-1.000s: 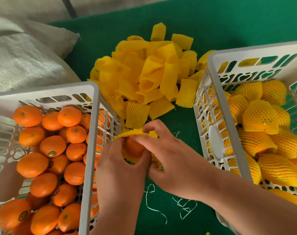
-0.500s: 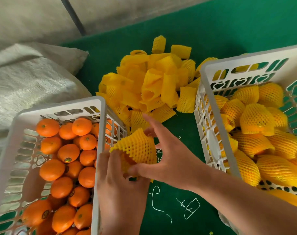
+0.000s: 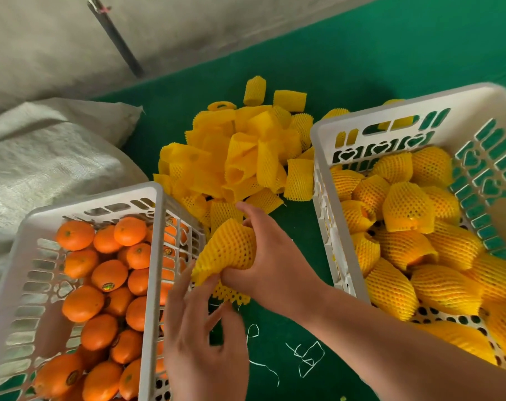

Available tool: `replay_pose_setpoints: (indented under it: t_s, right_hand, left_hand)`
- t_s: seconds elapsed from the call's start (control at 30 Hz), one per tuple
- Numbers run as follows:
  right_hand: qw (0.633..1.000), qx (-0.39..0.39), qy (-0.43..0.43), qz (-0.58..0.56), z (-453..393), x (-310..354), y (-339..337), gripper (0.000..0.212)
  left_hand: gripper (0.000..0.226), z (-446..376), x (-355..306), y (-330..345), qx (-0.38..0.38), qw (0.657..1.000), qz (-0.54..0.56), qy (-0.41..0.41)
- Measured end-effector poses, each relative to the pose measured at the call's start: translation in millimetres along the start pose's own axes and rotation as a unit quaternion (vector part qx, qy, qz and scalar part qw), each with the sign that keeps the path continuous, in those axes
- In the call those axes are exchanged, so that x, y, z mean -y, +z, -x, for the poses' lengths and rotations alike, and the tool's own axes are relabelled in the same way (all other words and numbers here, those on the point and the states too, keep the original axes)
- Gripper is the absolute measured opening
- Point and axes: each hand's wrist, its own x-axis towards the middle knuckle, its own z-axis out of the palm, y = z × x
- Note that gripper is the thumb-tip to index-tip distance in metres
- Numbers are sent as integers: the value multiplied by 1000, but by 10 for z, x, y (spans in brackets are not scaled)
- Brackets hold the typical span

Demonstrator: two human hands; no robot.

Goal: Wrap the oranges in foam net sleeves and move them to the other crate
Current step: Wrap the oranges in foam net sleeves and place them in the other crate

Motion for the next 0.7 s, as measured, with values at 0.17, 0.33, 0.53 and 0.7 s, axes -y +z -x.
replay_pose_setpoints:
  t_s: [0.17, 0.33, 0.53, 0.7]
  right_hand:
    - [997, 54, -39, 41, -10, 13, 3, 102]
    - [984, 128, -87, 85, 24, 16, 26, 105]
    - [977, 184, -96, 41, 23, 25, 15, 129]
    - [973, 212, 30, -81, 38, 66, -77, 84]
  left_hand:
    - [46, -265, 166, -185, 30, 919, 195, -343]
    - [25, -492, 235, -166, 170, 787, 389, -448]
    - [44, -386, 309, -145, 124, 796, 392, -444]
    - [47, -295, 292, -158, 128, 779, 422, -446]
